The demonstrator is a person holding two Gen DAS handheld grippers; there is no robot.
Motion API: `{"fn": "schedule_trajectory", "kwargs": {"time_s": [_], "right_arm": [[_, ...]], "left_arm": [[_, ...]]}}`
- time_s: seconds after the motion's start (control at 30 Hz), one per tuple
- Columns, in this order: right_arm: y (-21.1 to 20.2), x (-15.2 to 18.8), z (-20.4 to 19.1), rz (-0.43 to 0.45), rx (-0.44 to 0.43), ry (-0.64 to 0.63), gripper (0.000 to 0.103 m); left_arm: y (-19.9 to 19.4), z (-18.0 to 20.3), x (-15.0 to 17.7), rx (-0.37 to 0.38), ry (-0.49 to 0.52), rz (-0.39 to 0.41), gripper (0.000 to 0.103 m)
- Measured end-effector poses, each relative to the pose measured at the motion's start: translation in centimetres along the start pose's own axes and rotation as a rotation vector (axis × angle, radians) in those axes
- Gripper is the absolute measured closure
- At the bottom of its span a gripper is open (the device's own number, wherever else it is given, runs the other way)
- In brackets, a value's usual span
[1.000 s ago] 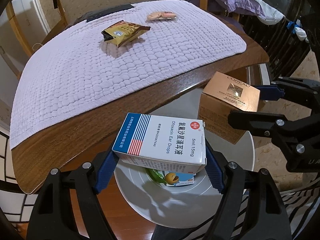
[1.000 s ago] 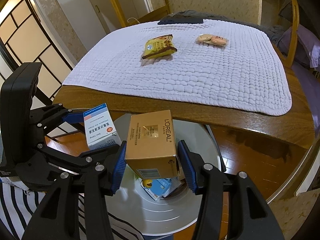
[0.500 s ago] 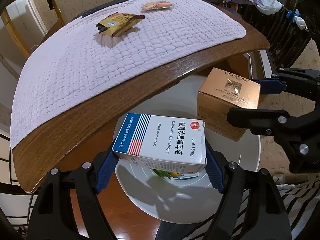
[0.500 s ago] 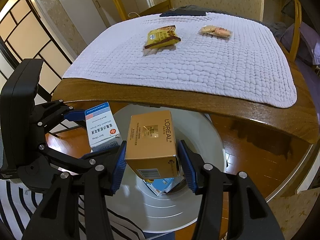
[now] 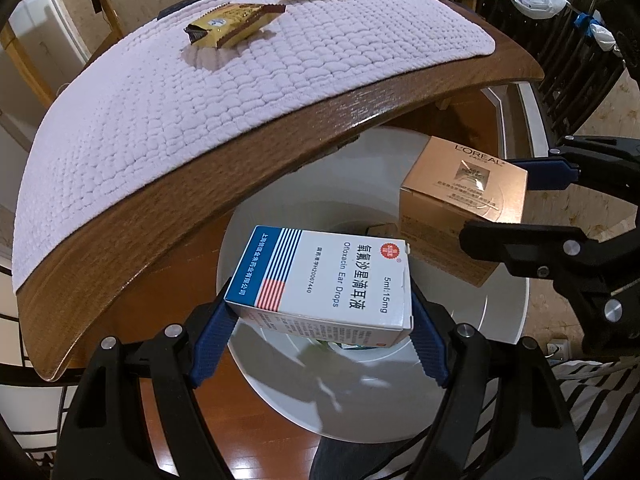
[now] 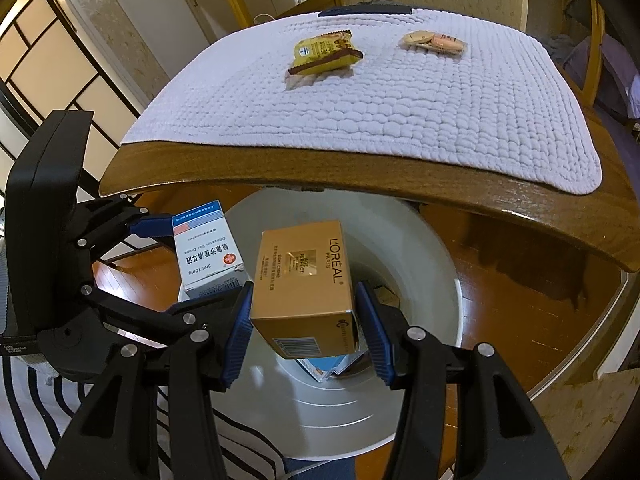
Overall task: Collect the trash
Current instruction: 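Carry the ear drops box with the left gripper while the right gripper carries the L'Oreal box over the bin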
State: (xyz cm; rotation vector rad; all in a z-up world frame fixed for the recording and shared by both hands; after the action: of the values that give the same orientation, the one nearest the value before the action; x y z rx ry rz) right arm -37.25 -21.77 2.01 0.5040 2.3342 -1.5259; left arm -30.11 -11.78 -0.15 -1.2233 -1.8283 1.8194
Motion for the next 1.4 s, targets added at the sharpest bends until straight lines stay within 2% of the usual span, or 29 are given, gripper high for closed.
{"fn": "schedule_trajectory", "kwargs": {"time_s": [0.7, 1.4], "right_arm": [[2.2, 0.8, 0.5, -0.043, 0.017, 0.014, 0.053], [4.3, 1.7, 0.2, -0.080, 0.040, 0.015, 0.053]], "left_arm": [[2.6, -0.4, 0.9, -0.012, 0.012, -0.056, 0.024], [6.1, 2.4, 1.7, -0.032, 0.033, -0.092, 0.024]]}}
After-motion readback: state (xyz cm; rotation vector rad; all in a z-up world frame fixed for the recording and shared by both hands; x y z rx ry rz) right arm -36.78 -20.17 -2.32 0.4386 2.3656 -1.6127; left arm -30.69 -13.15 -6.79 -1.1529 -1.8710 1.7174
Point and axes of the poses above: each gripper's, at about its wrist camera, not at the fingertips, and y roughly the way its jaws point, z to its right, x to its underside, the point moved 1 cm from there along y, roughly the way its jaws point, and after that the axes turned 9 degrees about -x, right-handed, at the moved point
